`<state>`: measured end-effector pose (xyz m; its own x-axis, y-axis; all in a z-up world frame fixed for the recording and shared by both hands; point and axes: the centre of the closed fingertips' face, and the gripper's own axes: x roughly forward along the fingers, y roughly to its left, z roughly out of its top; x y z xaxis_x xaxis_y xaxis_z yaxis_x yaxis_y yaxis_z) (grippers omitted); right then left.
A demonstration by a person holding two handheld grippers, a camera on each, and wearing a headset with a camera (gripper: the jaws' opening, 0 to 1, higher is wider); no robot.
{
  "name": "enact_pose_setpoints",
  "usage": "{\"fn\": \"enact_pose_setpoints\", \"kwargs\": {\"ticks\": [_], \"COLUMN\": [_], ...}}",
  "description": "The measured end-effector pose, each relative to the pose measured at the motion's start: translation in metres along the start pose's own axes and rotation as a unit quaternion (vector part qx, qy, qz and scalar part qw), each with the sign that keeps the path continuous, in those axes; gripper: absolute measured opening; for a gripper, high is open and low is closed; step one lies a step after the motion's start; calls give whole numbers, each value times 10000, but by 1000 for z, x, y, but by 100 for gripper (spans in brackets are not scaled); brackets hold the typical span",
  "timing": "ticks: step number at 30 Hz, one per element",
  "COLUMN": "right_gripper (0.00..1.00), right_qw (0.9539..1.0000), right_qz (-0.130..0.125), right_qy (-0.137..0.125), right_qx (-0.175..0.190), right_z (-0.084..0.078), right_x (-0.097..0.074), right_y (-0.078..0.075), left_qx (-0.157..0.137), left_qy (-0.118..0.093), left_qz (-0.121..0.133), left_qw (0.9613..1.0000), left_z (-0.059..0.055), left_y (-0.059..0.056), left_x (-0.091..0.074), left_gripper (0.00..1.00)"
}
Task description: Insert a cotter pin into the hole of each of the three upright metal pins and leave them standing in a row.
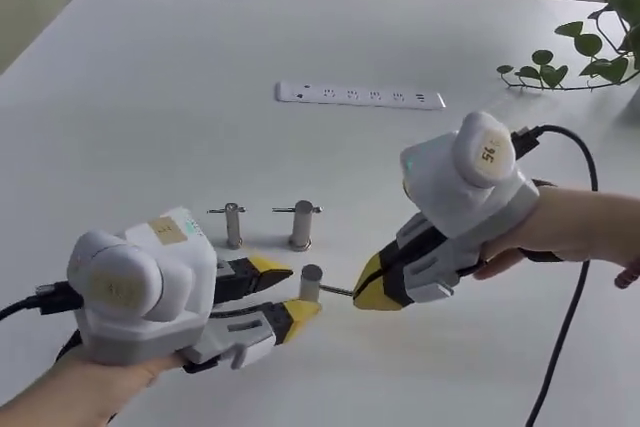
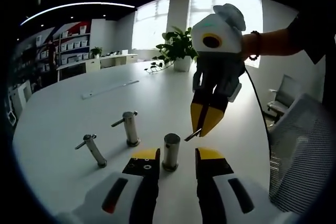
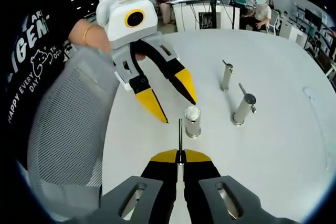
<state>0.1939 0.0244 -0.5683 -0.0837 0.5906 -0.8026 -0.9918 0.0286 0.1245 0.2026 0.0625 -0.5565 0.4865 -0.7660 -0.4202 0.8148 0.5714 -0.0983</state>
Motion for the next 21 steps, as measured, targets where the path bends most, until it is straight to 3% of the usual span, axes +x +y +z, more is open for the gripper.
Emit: {"fn": "enact_pose_setpoints", "kwargs": {"ticks": [10, 14, 21], "right_gripper": [0, 0, 0], "right_qw": [9997, 9993, 9989], "right_qz": [-134, -178, -174], "right_qy": [219, 302, 364], "right_qx": [-40, -107, -245], "right_z": [-8, -10, -7], "right_x": [-1, -1, 0], "right_y": [-11, -14, -15], "left_qx": [-132, -96, -196], "left_qy": [51, 208, 150], "left_qz": [142, 259, 261], "left_qw": [9998, 9994, 9994], "left_z": [-5, -12, -10], "left_y": [6, 10, 9], "left_x": [14, 18, 22], "left_gripper": [22, 22, 15]}}
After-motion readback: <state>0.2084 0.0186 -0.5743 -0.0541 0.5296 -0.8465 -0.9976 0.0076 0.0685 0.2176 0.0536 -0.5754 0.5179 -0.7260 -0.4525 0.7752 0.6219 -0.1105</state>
